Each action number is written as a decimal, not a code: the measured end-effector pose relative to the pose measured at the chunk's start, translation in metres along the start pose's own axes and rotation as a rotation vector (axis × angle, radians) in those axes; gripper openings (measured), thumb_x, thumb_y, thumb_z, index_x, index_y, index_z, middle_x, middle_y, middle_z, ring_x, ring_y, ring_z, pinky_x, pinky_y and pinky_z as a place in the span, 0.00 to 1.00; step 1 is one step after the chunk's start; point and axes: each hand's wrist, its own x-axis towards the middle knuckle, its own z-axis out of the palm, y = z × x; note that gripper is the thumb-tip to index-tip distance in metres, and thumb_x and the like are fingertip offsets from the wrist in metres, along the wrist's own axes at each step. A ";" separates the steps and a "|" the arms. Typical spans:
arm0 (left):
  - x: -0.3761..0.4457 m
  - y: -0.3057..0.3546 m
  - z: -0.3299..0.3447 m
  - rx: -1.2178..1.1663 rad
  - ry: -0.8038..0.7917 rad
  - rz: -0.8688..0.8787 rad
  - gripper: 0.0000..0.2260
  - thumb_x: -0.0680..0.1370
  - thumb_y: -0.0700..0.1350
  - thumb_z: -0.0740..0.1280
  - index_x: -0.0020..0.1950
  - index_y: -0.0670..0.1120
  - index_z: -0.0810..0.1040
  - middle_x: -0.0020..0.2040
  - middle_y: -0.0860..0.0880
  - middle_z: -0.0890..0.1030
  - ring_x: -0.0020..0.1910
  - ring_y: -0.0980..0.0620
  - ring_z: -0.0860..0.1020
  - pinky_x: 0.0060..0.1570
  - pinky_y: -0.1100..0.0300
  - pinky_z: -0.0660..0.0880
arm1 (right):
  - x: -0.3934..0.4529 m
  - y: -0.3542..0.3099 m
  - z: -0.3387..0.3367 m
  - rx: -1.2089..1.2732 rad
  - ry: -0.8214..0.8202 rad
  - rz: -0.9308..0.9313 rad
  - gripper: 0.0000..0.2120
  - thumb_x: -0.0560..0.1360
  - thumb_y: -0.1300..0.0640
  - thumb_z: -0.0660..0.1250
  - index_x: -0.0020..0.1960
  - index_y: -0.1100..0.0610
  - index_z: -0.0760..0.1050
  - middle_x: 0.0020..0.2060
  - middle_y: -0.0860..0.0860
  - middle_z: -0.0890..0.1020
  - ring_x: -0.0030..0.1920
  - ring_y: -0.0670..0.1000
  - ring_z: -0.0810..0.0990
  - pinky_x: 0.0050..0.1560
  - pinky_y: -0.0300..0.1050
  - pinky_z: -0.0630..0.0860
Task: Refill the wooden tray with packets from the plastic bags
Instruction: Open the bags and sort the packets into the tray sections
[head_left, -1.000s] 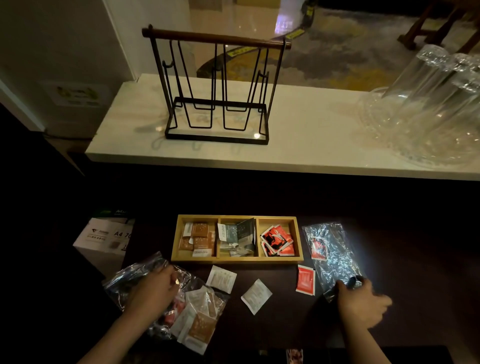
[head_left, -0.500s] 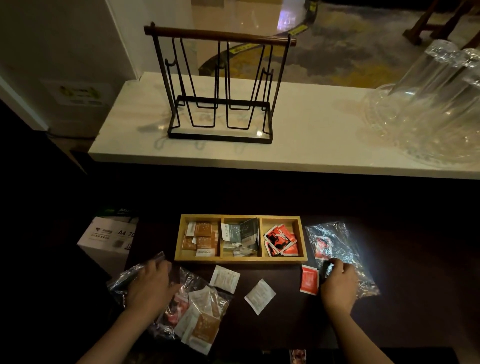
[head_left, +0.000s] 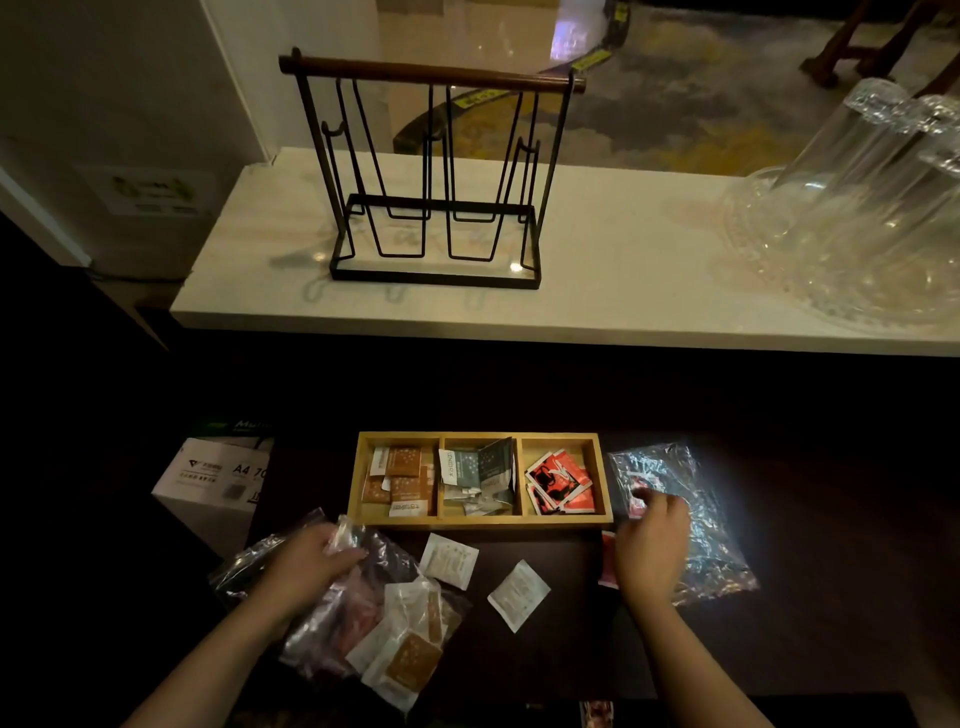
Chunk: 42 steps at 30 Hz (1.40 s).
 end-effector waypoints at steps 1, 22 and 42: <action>-0.006 0.007 -0.002 -0.048 -0.061 0.010 0.03 0.75 0.39 0.67 0.46 0.42 0.79 0.41 0.41 0.84 0.42 0.41 0.82 0.43 0.51 0.77 | -0.004 -0.013 -0.001 0.048 -0.019 -0.032 0.15 0.71 0.69 0.66 0.57 0.62 0.75 0.54 0.58 0.75 0.52 0.56 0.75 0.46 0.47 0.73; -0.062 0.124 0.019 -0.657 0.052 0.338 0.17 0.69 0.53 0.67 0.45 0.39 0.78 0.40 0.40 0.82 0.39 0.45 0.81 0.35 0.58 0.77 | -0.090 -0.178 -0.092 0.606 -0.523 -0.723 0.20 0.71 0.56 0.72 0.61 0.50 0.71 0.52 0.45 0.77 0.49 0.42 0.77 0.50 0.34 0.75; -0.067 0.118 0.018 -0.557 0.115 0.391 0.15 0.70 0.52 0.66 0.37 0.40 0.71 0.28 0.46 0.73 0.26 0.51 0.75 0.22 0.62 0.75 | -0.078 -0.188 -0.100 0.768 -0.884 -0.354 0.07 0.75 0.65 0.66 0.50 0.62 0.81 0.44 0.60 0.84 0.44 0.54 0.84 0.44 0.40 0.81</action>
